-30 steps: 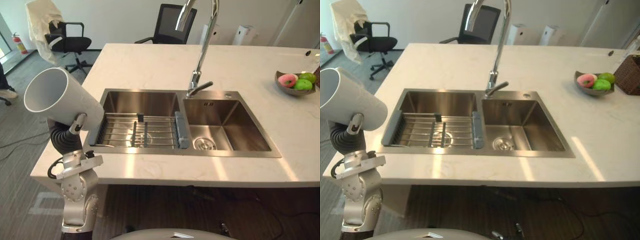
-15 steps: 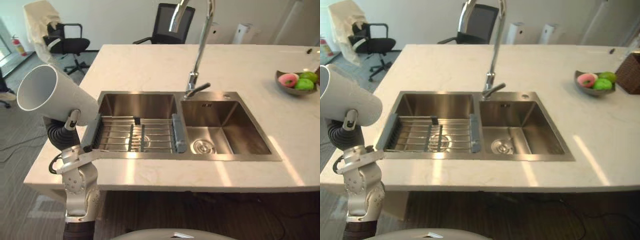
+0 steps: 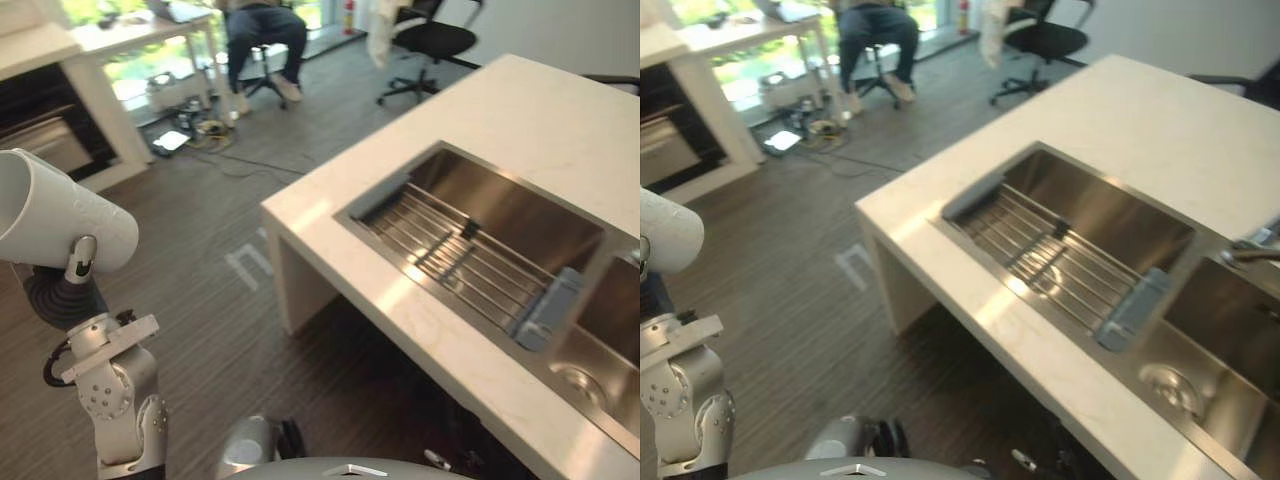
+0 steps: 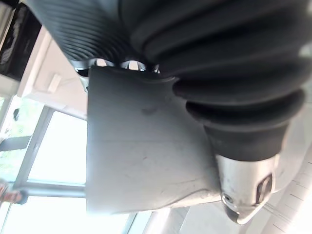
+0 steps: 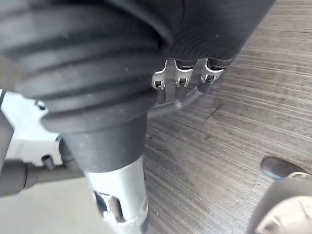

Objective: Walk over to the sink, pick up the cup, carry it to the dishwasher, place the cup inside the dishwasher, then close the dishwasher door

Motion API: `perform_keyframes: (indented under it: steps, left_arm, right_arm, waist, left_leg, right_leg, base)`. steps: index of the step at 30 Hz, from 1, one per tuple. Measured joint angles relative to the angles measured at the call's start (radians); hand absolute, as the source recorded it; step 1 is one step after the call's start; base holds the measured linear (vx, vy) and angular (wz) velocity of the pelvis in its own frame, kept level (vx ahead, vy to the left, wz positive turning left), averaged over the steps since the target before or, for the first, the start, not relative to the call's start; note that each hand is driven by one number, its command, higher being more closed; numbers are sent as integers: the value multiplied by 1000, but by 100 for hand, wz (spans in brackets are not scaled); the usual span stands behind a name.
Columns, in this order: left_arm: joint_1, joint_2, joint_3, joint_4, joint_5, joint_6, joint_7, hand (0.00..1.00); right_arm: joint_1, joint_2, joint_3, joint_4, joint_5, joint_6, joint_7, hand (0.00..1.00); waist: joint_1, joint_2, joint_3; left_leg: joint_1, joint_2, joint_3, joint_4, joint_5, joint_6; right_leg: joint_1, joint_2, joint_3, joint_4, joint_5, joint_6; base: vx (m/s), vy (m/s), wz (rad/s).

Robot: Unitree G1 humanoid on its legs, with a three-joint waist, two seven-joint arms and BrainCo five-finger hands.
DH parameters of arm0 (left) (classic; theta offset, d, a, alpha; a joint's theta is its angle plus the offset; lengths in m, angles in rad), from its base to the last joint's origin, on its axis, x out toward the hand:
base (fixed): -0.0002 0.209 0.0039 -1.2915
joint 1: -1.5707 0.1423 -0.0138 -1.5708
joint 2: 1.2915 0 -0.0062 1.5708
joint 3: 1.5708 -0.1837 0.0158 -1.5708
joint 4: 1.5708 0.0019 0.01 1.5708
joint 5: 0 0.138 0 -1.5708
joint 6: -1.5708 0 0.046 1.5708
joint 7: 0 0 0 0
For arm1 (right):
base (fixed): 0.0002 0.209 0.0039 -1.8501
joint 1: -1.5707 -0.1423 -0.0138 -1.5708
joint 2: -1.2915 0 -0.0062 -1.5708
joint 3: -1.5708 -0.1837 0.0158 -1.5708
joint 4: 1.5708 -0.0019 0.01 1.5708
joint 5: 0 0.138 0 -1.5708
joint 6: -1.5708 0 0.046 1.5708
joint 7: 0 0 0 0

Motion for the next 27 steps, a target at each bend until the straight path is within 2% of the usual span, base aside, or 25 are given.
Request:
perform_keyframes:
  steps: [1,2,3,4,5,6,7,8,9,10,11,12,13,14,15,16,17,18,19,20,21,22,27]
  left_arm:
    - [1,-4,-23,-1,0,1,-19,100]
    - [2,-23,-56,1,0,2,-46,100]
    - [1,-52,-90,7,0,2,-71,100]
    - [-3,-63,-108,16,-2,1,-80,100]
    - [6,-65,-138,44,-32,1,-112,100]
    - [6,-71,-177,73,-63,2,-142,100]
    - [8,-79,-194,87,-79,-1,-155,100]
    - [6,-89,-197,96,-110,-7,-172,100]
    - [-4,-83,-192,101,-130,-17,-178,100]
    - [-12,-76,-195,107,-136,-19,-180,100]
    - [-28,-44,-211,127,-137,-20,-181,100]
    - [-17,-33,-252,182,-137,-24,-184,100]
    - [-3,-41,-275,201,-137,-12,-177,100]
    - [6,-40,-345,212,-134,6,-174,100]
    - [-1,-37,-383,213,-132,6,-177,100]
    - [-49,-33,-458,251,-116,-5,-189,100]
    - [-72,-22,-470,267,-116,-13,-191,100]
    - [-106,-12,-466,297,-116,-22,-191,100]
    - [-156,-1,-455,338,-117,-31,-184,100]
    - [-170,13,-452,350,-118,-32,-182,100]
    - [-179,32,-454,378,-118,-33,-180,100]
    - [-143,141,-476,402,-97,-13,-190,100]
    - [-143,140,-472,402,-97,-13,-190,100]
  right_arm:
    - [11,-4,-5,-8,0,0,3,0]
    - [28,-7,-14,-15,0,0,9,0]
    - [41,-14,-15,-24,-1,1,14,0]
    - [47,-11,-15,-29,-1,4,18,0]
    - [72,8,-12,-45,2,24,28,0]
    - [91,19,-11,-54,9,36,29,0]
    - [94,14,-9,-54,15,42,29,0]
    - [68,7,-11,-54,25,51,28,0]
    - [25,9,-3,-66,25,63,28,0]
    - [10,14,10,-74,24,67,28,0]
    - [2,35,47,-89,24,79,28,0]
    - [-2,33,83,-83,25,92,27,0]
    - [-4,21,80,-81,25,101,28,0]
    - [-3,13,72,-84,26,98,28,0]
    - [-1,9,70,-84,30,97,27,0]
    - [17,3,40,-76,39,94,23,0]
    - [19,22,32,-75,44,89,22,0]
    - [22,49,33,-76,54,76,23,0]
    - [28,85,35,-74,60,65,23,0]
    - [34,102,36,-73,60,60,23,0]
    - [41,117,40,-71,62,58,21,0]
    - [51,128,186,-72,81,15,21,0]
    - [52,128,185,-67,82,15,21,0]
  waist:
    - [-15,10,-13]
    - [-35,34,-37]
    - [-48,61,-54]
    - [-52,66,-57]
    - [-61,59,-69]
    - [-75,66,-82]
    - [-77,61,-80]
    - [-82,100,-93]
    - [-82,116,-90]
    - [-80,111,-90]
    - [-78,50,-71]
    - [-73,31,-70]
    - [-68,45,-76]
    - [-82,48,-76]
    - [-94,44,-73]
    - [-110,55,-69]
    - [-118,73,-66]
    - [-128,53,-65]
    - [-124,16,-45]
    - [-125,-15,-35]
    - [-129,-54,-31]
    - [-153,-101,-111]
    - [-159,-100,-119]
  left_leg:
    - [40,52,32,16,-14,-20]
    - [81,131,74,5,2,-39]
    - [100,188,123,-50,52,-64]
    - [86,174,149,-65,47,-68]
    - [64,152,214,-87,40,-41]
    - [89,104,228,-158,50,-30]
    - [100,73,220,-212,58,-36]
    - [105,63,167,-324,75,-63]
    - [106,73,134,-423,133,-154]
    - [110,73,127,-457,152,-192]
    - [144,44,109,-492,155,-244]
    - [174,44,76,-505,113,-292]
    - [171,57,66,-511,121,-295]
    - [148,52,21,-503,137,-284]
    - [138,33,-19,-513,150,-265]
    - [135,15,-152,-557,182,-234]
    - [124,25,-186,-553,191,-231]
    - [101,37,-232,-547,202,-234]
    - [100,26,-275,-555,211,-241]
    - [104,7,-290,-559,214,-246]
    - [124,-9,-317,-576,211,-261]
    - [202,-34,-303,-682,237,-292]
    - [199,-34,-302,-682,236,-291]
  right_leg:
    - [2,-18,-69,14,-2,1]
    - [1,-37,-154,41,-9,7]
    - [-1,-65,-236,98,-22,26]
    - [-3,-90,-255,126,-25,29]
    - [12,-108,-265,128,10,9]
    - [39,-193,-307,268,32,-30]
    - [32,-253,-316,381,24,-61]
    - [-28,-230,-306,409,-46,8]
    - [-137,-159,-302,341,-73,-5]
    - [-178,-112,-303,252,-55,-24]
    - [-211,-52,-308,16,119,-98]
    - [-190,-59,-305,0,191,-122]
    - [-202,-62,-246,33,205,-145]
    - [-230,-74,-11,78,220,-164]
    - [-239,-81,115,98,220,-164]
    - [-313,-89,418,218,205,-108]
    - [-322,-49,533,191,148,-26]
    - [-321,19,669,109,101,13]
    - [-304,72,798,14,126,1]
    - [-298,76,837,-11,188,-12]
    - [-274,61,842,-7,190,35]
    - [-136,59,787,-214,213,78]
    - [-131,62,788,-235,220,72]
  base:
    - [-19,159,236]
    - [3,267,278]
    - [2,277,257]
    - [-27,315,270]
    - [-22,330,281]
    - [-5,337,278]
    - [-15,305,250]
    - [-84,167,171]
    - [-100,83,138]
    - [-86,-54,91]
    - [-55,-141,82]
    - [-23,-118,67]
    - [-32,-2,85]
    - [-60,113,93]
    - [-99,120,199]
    - [-76,32,181]
    - [-39,-26,189]
    - [-26,-101,134]
    - [-24,-147,123]
    - [0,-160,109]
    - [7,-104,58]
    - [10,-44,34]
    - [1,0,-1]
